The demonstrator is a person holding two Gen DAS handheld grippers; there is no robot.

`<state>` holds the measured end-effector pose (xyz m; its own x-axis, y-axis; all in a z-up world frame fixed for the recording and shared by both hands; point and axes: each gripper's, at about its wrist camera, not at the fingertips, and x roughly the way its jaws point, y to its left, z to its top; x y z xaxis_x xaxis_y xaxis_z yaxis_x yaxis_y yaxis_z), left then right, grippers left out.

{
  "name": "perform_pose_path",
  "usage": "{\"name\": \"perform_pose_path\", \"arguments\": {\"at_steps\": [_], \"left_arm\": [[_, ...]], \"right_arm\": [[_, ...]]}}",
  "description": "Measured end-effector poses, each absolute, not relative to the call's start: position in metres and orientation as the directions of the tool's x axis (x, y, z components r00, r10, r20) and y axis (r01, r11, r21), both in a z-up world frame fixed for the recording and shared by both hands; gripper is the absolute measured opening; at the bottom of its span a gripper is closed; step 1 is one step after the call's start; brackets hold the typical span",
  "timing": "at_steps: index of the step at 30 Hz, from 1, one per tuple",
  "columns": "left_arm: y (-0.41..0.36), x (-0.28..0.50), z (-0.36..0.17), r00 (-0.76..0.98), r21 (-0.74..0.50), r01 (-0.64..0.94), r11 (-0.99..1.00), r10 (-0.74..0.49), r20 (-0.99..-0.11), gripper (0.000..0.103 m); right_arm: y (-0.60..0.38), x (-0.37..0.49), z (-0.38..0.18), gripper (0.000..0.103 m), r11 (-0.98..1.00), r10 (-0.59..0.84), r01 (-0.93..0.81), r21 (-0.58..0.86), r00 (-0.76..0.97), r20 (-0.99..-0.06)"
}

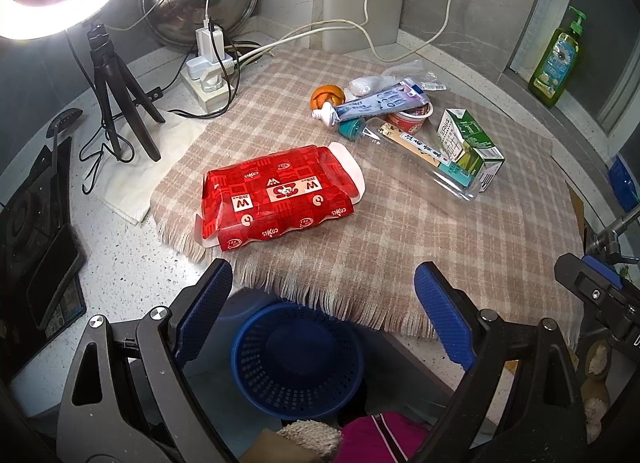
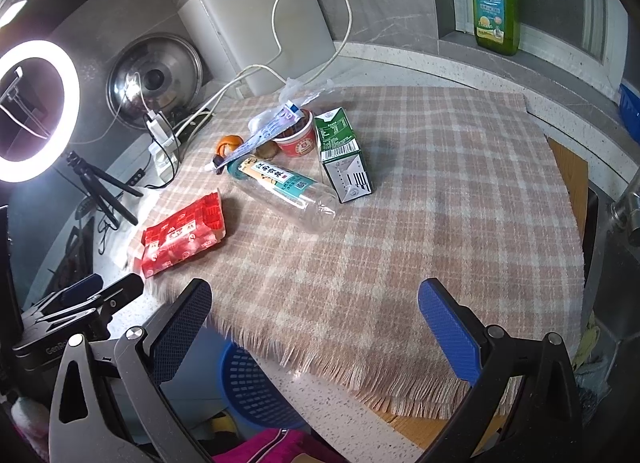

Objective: Collect trash

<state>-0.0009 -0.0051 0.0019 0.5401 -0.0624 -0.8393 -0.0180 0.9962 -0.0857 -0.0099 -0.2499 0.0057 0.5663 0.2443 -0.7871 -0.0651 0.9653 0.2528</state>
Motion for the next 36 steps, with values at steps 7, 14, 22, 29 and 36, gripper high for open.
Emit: {"name": "perform_pose_path", "arguments": {"at_steps": [7,14,22,29,36], "left_arm": [[-0.005,-0.001,0.002,0.540,-0.085,-0.018,0.996,-0.062,-0.839,0.095],[-0.005,-0.001,0.001,0.539,-0.086,-0.018,0.996,-0.063,-0.840,0.095],[-0.005,-0.001,0.001,0.539,-0.086,-0.018,0.996,-0.062,-0.840,0.095],[-0.004,0.000,0.000,0.536,-0.082,-0.016,0.996,-0.061,-0.842,0.095],[0.005,0.006,-0.012,0.531,-0.072,-0.018,0.997,-0.052,-0.846,0.094]], "right_arm": [[-0.250,-0.009,0.004,0.102,0.965,0.245,-0.062,0.255,0.564,-0.788],[-0.250,-0.010,0.003,0.102,0.964,0.247,-0.061,0.259,0.563,-0.789],[-0.250,-0.009,0.003,0.102,0.964,0.248,-0.061,0.260,0.561,-0.790],[-0.250,-0.009,0.001,0.102,0.964,0.247,-0.059,0.259,0.559,-0.791],[-0.255,-0.004,-0.002,0.102,0.963,0.252,-0.071,0.259,0.569,-0.783]]}}
